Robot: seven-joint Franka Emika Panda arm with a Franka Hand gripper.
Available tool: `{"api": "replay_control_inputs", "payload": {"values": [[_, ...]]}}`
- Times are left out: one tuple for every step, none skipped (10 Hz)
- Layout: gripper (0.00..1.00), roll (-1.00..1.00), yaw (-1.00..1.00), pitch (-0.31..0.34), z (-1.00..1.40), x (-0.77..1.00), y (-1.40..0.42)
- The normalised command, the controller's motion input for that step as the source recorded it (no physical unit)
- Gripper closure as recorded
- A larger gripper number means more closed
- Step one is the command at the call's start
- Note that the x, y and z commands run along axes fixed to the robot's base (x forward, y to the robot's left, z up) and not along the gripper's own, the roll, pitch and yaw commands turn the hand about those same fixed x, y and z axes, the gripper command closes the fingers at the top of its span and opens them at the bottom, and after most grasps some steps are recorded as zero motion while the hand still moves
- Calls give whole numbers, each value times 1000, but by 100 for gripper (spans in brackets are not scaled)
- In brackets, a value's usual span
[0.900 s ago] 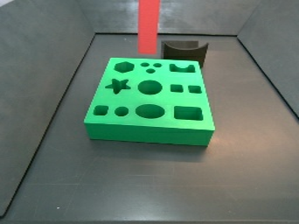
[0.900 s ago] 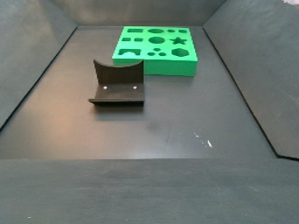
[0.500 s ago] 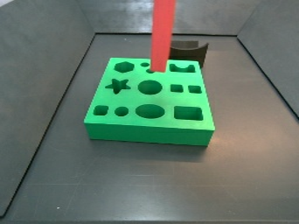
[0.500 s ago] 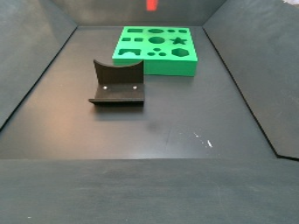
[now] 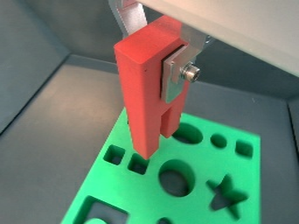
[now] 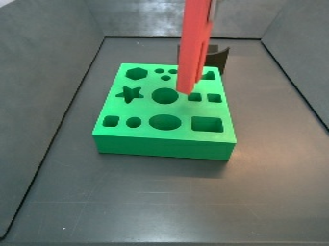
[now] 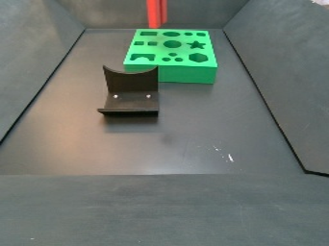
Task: Insert the double-square object.
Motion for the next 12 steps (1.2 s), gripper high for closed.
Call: {"api": "replay_control_inputs", "payload": {"values": [[100, 0, -937, 0, -374, 297, 89], [100, 0, -940, 0, -374, 291, 89], [100, 0, -943, 0, -346, 277, 111], [100, 0, -940, 0, -337, 277, 120], [100, 0, -940, 0, -337, 277, 126], [100, -26, -923, 0, -263, 291, 134], [100, -57, -897, 0, -191, 317, 126], [100, -59, -894, 0, -183, 317, 126], [100, -53, -897, 0, -194, 306, 126], [100, -30, -960, 0, -160, 197, 77], [100, 0, -1000, 0, -123, 83, 29], [100, 0, -1000, 0, -106, 0, 0]]}}
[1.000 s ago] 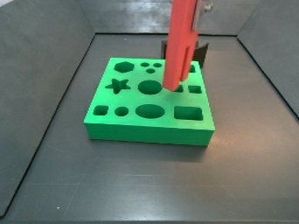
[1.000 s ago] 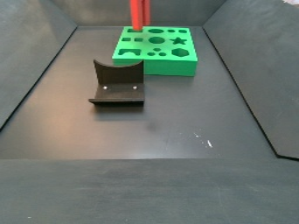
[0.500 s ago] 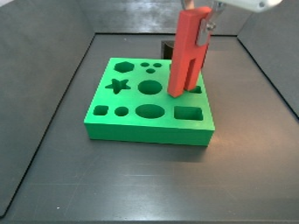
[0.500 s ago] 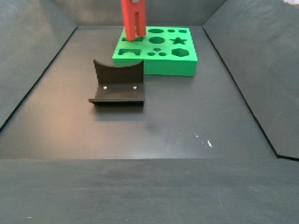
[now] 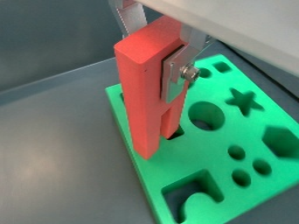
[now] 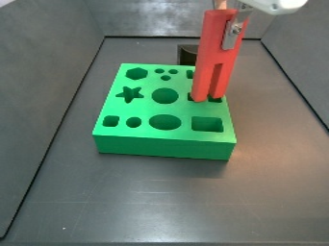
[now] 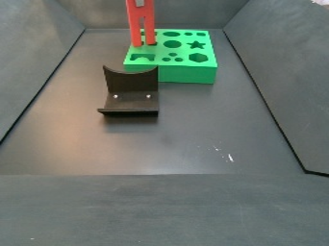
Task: Insert the double-square object.
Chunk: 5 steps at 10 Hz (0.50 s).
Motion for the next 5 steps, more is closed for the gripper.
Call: {"api": "replay_control_inputs", "payload": {"values": [[100, 0, -1000, 0, -100, 0, 0], [100, 0, -1000, 0, -100, 0, 0], [100, 0, -1000, 0, -43, 0, 0], [100, 0, -857, 3, -40, 163, -40], [100, 0, -780, 34, -40, 183, -69]]}}
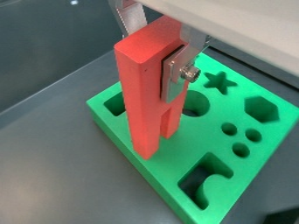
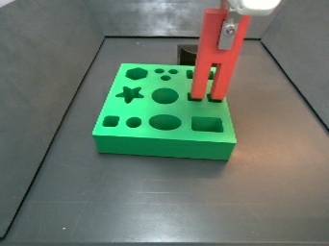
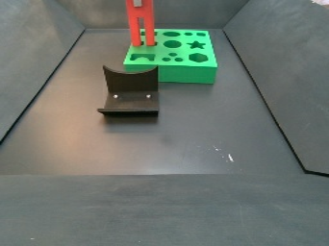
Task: Insert the double-square object.
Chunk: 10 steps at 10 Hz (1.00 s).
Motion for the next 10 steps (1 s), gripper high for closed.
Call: {"api": "replay_control_inputs", "payload": {"values": [[100, 50, -563, 29, -69, 183, -66], [100, 53, 0, -14, -83, -97, 0], [100, 0, 97, -80, -271, -94, -31], [100, -1, 394, -23, -197, -134, -40], [100, -10, 446, -14, -126, -177, -57], [100, 0, 274, 0, -100, -103, -180], [100, 0, 106, 0, -123, -60, -109], [100, -40, 0, 0, -180, -174, -11], [100, -13, 0, 0, -171, -197, 0], [100, 0, 0, 0, -143, -183, 100]]}}
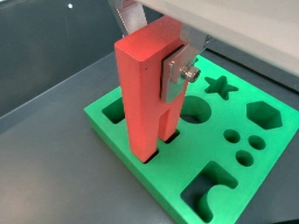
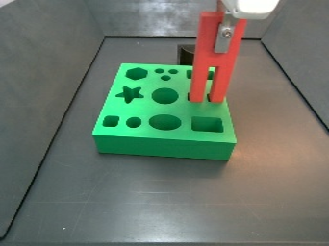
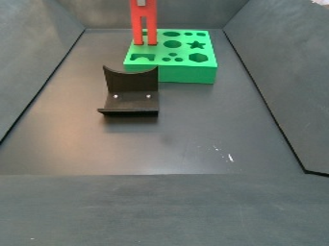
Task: Insert the double-square object.
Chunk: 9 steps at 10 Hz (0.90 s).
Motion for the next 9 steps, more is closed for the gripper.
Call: {"api": "replay_control_inputs", "payload": {"values": [[100, 0, 0, 0, -106, -169, 126], [100, 0, 0, 0, -203, 31, 0], [100, 0, 0, 0, -294, 266, 0], [100, -4, 0, -3, -323, 340, -37], [100, -29, -31, 0, -291, 320, -123], [100, -33, -100, -1, -286, 303, -111], [100, 0, 0, -10, -351, 114, -57], [100, 0, 326, -73, -420, 0, -31], [100, 0, 463, -77, -354, 0, -54]]}}
